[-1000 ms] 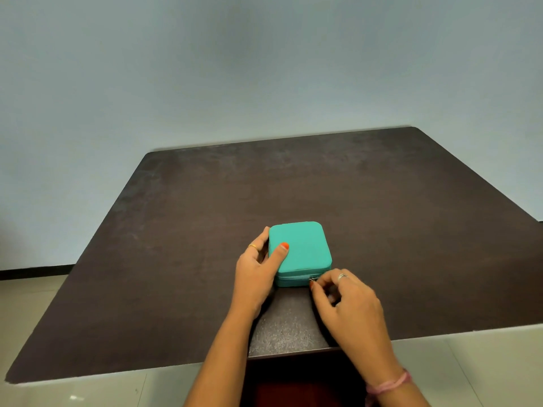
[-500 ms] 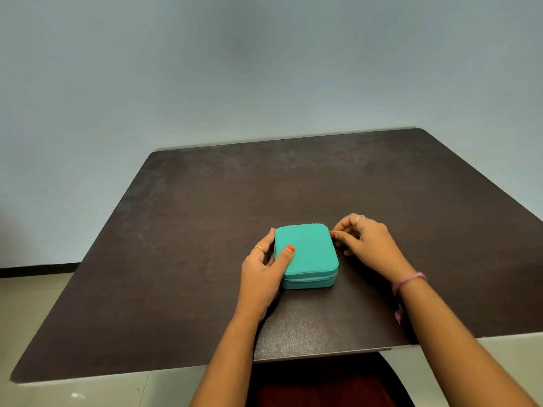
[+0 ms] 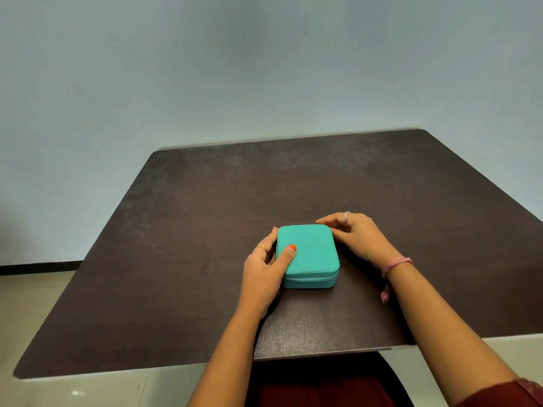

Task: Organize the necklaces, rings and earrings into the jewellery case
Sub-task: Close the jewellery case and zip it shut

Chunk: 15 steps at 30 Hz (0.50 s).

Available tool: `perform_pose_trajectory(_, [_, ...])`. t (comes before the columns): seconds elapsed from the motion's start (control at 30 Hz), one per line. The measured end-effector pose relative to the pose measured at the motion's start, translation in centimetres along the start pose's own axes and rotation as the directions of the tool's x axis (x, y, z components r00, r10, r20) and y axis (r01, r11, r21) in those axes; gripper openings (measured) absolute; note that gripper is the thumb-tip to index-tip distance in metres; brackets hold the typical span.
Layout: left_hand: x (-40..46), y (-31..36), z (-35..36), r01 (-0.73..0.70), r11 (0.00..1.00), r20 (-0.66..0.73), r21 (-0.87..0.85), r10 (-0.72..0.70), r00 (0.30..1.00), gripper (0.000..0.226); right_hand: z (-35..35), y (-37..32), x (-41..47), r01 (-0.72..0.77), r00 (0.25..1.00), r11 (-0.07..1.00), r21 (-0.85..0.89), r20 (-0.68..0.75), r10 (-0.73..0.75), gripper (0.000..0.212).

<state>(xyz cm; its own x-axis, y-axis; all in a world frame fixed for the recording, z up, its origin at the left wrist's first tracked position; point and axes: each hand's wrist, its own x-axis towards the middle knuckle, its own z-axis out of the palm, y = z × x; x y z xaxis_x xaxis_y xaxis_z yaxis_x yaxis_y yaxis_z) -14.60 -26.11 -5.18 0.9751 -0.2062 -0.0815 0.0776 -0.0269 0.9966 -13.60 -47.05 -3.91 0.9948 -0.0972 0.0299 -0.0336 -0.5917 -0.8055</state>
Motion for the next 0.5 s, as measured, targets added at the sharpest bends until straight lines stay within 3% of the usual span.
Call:
perform_pose_trajectory(0.1, [-0.5, 0.2, 0.4, -0.013, 0.999, -0.045, 0.039, 0.015, 0.999, 0.052, 1.1, 0.2, -1.9, -0.095, 0.991, 0.982, 0.164, -0.078, 0.109, 0.038])
perform_pose_trajectory(0.2, [-1.4, 0.2, 0.4, -0.017, 0.997, -0.144, 0.073, 0.027, 0.989, 0.041, 2.7, -0.1, -5.1, -0.142, 0.963, 0.952, 0.270, -0.186, 0.196, 0.035])
perform_pose_trajectory(0.3, [-2.7, -0.3, 0.2, 0.003, 0.999, -0.203, 0.038, 0.004, 0.979, 0.036, 4.1, -1.2, -8.5, -0.125, 0.955, 0.959, 0.253, -0.232, 0.185, 0.033])
perform_pose_trajectory(0.5, [-3.7, -0.6, 0.5, 0.025, 0.999, -0.165, -0.035, -0.030, 0.986, 0.029, 5.2, -2.1, -10.1, -0.122, 0.962, 0.977, 0.175, -0.221, 0.160, 0.046])
